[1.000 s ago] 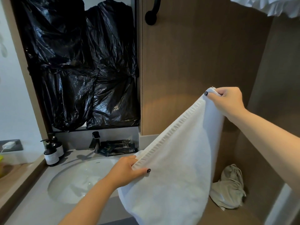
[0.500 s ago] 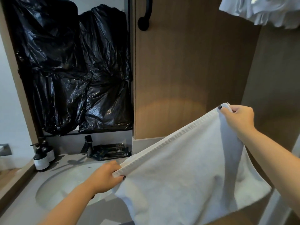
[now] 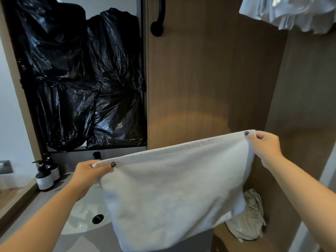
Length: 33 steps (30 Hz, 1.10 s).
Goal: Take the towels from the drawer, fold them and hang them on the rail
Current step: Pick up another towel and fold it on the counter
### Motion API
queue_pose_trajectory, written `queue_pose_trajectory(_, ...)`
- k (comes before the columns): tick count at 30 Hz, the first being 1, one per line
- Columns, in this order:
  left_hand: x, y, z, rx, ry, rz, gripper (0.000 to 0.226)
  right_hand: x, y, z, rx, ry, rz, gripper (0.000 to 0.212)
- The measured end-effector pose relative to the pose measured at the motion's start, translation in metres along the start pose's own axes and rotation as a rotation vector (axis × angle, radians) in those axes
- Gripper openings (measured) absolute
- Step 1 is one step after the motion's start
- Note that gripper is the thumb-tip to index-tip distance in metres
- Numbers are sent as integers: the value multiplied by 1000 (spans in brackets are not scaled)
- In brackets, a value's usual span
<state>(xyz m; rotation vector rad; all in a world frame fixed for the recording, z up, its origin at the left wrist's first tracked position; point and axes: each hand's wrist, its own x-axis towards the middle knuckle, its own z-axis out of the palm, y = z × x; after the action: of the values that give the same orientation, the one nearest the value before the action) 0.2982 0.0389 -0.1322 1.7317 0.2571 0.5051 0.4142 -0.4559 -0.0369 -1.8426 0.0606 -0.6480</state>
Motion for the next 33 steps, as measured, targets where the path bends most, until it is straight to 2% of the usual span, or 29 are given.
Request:
queue_pose_trajectory(3,-4,1,0,-142,42,-62,18,-4,13,1,-20,-26,9,23)
queue_pose_trajectory(6,-9,2,0,-214,7,-104,31,-4,28,0,-9,-29,9,25)
queue_pose_trajectory(9,-13,2,1,-225,-51,-109,36,-3,41,0,32,-38,27,28)
queue_pose_trajectory(15,-19,-4,9,-212,15,-111,39,-1,69,3,93,-63,88,30)
queue_pose_trajectory(18,-25,-7,13,-215,82,-109,38,-3,85,5,90,-54,117,24)
queue_pose_trajectory(22,-39,-15,20,-173,160,-122,24,-9,111,8,84,-108,117,36)
queue_pose_trajectory(29,-56,-42,19,-111,280,-168,33,-21,148,28,63,-153,108,36)
queue_pose_trajectory(33,-49,-58,20,-83,441,-227,39,-19,147,51,40,-185,77,36)
